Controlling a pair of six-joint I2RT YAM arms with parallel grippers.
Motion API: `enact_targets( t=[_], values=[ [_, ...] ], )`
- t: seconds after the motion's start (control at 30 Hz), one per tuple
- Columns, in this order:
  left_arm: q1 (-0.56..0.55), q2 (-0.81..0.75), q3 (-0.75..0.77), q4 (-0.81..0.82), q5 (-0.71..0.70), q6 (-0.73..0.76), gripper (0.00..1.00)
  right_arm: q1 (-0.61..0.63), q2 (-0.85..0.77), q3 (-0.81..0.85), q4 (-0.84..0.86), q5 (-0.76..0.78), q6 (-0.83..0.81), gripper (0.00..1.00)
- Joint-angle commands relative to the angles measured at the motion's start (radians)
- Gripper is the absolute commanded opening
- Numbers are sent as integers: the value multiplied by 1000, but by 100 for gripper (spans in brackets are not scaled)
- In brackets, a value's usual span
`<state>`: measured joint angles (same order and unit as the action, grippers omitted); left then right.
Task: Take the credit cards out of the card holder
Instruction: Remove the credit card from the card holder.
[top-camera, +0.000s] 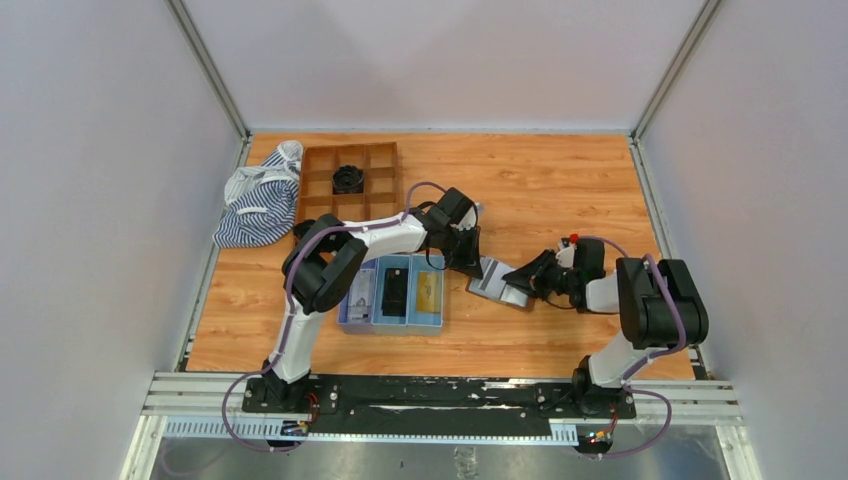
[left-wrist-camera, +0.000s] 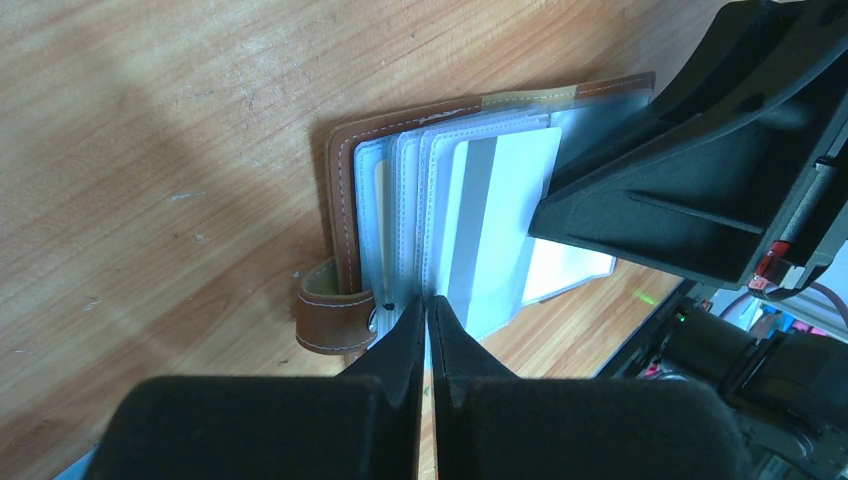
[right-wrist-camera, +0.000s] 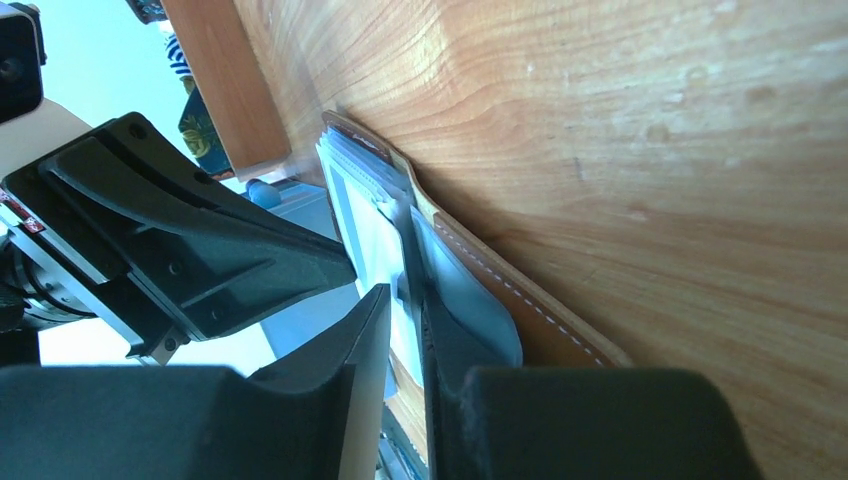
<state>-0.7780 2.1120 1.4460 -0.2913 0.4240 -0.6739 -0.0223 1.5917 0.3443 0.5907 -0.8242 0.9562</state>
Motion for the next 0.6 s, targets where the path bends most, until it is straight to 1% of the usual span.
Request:
enact_targets(
  t=[0.0, 0.07, 0.13, 0.17, 0.23, 0.43, 0.57],
  values=[
    [-12, 58, -19, -42, -23, 8, 0, 2, 41, -34, 137, -39, 61, 19],
    [-16, 63, -17, -43, -25, 7, 0, 2, 53, -36, 170, -49, 76, 13],
    [-18, 63, -20, -42, -29, -1, 0, 2, 54, -36, 172, -54, 83, 2],
    [-18, 61, -21, -42, -34, -3, 0, 2, 49, -38, 166, -52, 83, 1],
    [-17, 54, -28, -41, -51, -10, 0, 0, 33, -46, 142, -45, 72, 0],
    [-8, 42, -43, -39, -70, -22, 0, -44, -71, -56, -76, 15, -55, 0],
    [1, 40, -57, -31, -70, -27, 0, -68, -112, -56, -145, 26, -92, 0]
  ],
)
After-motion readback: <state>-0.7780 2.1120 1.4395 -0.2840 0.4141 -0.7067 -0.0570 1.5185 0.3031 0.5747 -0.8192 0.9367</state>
